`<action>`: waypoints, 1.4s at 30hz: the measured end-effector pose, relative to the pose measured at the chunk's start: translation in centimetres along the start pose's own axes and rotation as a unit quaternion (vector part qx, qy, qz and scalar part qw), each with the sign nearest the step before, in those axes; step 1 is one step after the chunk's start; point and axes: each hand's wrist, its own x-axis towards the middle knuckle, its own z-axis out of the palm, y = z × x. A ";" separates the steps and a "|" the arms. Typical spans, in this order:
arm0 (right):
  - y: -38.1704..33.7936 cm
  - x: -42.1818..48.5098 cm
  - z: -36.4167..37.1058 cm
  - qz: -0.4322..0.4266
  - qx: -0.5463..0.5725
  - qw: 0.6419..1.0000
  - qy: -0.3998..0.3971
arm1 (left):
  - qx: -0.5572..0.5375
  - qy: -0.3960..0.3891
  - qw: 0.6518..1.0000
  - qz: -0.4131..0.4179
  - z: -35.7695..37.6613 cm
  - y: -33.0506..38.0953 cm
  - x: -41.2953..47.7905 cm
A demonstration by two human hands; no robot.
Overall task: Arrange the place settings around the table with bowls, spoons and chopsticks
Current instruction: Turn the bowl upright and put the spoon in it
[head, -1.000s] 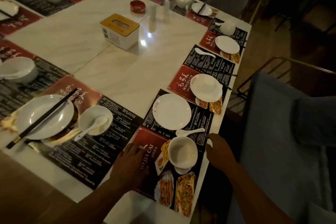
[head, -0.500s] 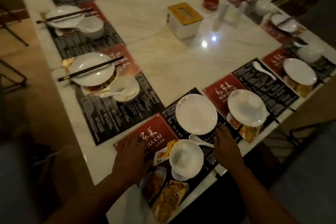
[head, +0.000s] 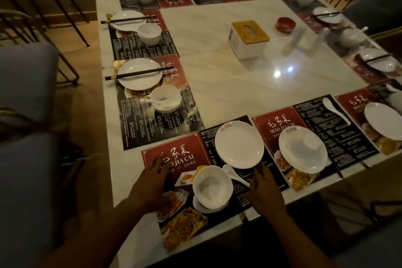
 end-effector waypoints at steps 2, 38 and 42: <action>-0.1 -0.2 0.0 0.004 0.007 1.000 -0.001 | 0.003 0.003 1.000 0.005 0.0 -0.3 0.1; -9.2 -2.0 -3.5 -0.040 0.153 0.983 -0.089 | -0.146 0.108 0.983 0.015 -1.0 -0.4 -0.1; -10.1 -1.9 -2.6 -0.047 0.104 0.989 -0.095 | -0.169 0.081 0.981 0.054 -1.8 0.1 -0.8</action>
